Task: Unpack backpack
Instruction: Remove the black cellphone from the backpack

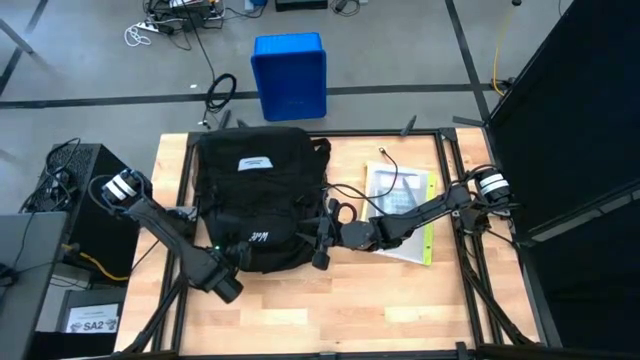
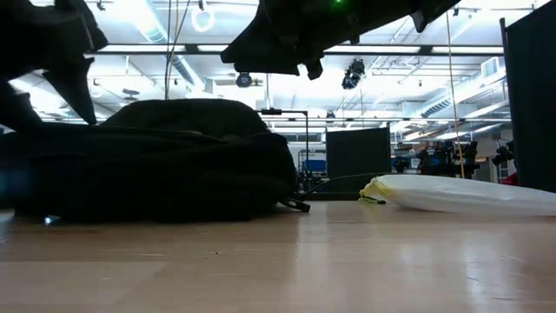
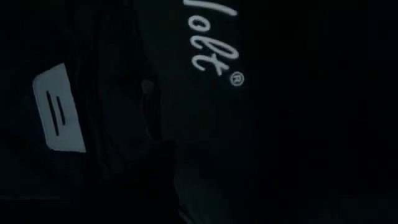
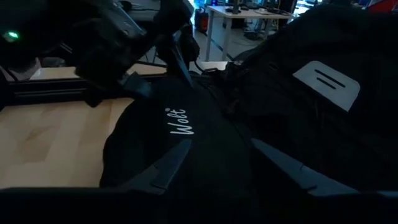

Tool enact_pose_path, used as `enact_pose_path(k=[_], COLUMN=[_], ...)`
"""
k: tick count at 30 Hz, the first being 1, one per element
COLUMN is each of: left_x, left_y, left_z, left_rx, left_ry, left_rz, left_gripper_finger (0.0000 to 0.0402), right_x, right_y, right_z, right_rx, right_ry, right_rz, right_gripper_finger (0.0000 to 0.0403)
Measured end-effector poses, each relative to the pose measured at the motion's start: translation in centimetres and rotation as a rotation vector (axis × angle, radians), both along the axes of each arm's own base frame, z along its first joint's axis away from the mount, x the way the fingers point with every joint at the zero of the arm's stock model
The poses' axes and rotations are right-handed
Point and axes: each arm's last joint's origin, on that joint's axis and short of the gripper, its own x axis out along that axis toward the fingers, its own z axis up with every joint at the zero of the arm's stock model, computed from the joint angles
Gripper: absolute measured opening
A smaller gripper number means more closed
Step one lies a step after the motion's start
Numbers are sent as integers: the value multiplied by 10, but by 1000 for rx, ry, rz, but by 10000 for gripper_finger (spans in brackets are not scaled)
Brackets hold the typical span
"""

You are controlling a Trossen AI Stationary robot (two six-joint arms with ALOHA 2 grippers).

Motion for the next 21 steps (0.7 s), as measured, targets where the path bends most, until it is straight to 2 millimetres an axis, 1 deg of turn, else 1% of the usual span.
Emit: enact_pose_path(k=[2, 3, 5, 8, 9, 12, 14, 17, 21], left_x=[3, 5, 11, 19, 21, 27, 30, 32, 33], left_y=[0, -1, -2, 1, 2, 4, 2, -1, 1], left_z=[0, 1, 4, 8, 9, 15, 27, 54, 99], left_rx=[3, 3, -9, -25, -29, -33, -36, -32, 2], left_ry=[-1, -9, -24, -23, -27, -32, -44, -95, -181], left_rz=[-33, -51, -76, -80, -75, -72, -82, -98, -106], left_gripper_finger=[221, 204, 149, 37, 21, 6, 3, 2, 1], right_x=[0, 0, 0, 0, -1, -2, -4, -8, -13], right_y=[0, 0, 2, 6, 7, 14, 20, 33, 46], right_z=[0, 0, 0, 0, 0, 0, 0, 0, 0], right_rx=[1, 2, 8, 18, 20, 25, 26, 19, 6], right_ry=[0, 0, -3, -1, -2, -1, 0, 2, 4], right_rz=[1, 3, 26, 68, 78, 110, 128, 166, 205], right_gripper_finger=[136, 137, 139, 141, 142, 140, 137, 132, 128])
